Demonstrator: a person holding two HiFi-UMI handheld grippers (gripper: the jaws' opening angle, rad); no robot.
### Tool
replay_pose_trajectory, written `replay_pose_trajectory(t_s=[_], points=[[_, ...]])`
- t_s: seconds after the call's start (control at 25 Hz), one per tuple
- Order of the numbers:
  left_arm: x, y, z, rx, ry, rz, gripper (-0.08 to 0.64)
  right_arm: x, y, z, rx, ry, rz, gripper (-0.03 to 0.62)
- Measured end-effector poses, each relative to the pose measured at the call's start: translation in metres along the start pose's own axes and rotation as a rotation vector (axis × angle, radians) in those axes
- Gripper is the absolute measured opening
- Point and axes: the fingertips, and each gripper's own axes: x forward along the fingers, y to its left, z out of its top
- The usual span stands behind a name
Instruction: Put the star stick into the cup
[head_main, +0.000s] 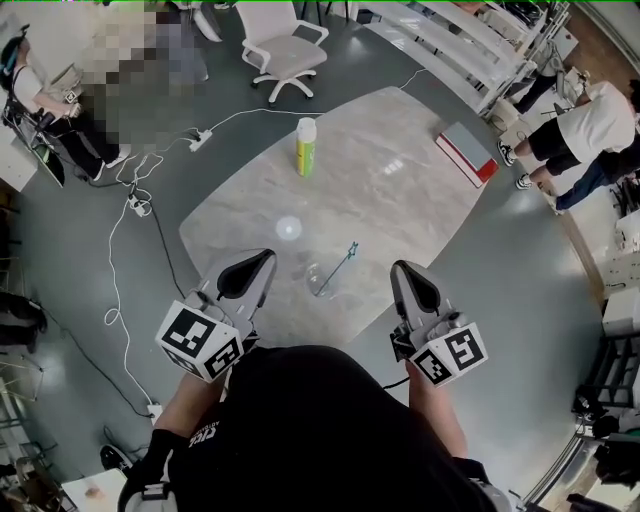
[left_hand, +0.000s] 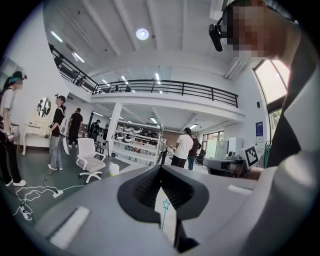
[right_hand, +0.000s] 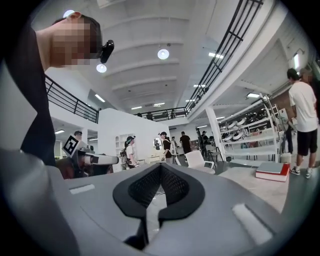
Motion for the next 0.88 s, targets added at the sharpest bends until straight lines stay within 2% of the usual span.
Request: replay_pose_trajectory(t_s=[0.08,0.28,0.44,0.88], points=[[0.000,-0.004,0.004,0.006,-0.002,0.002,0.002,-0.003,0.003,0.004,-0.013,-0.017,0.014,0.014],[-0.004,-0.011,0.002,0.021,0.005,-0.005,0.002,-0.006,0.010,0.010,0.056,-0.070,0.068,0.012],[-0.009,-0.014,0.005,0.006,-0.001,-0.009,0.002,-0.005,0.020,0.005,-0.004,-0.039,0.078,0.012],[-0.016,-0.012,0.007,0.017,0.001,-0.014,0.002,-0.007,0.034,-0.003,-0.015,-0.017,0.078,0.012]])
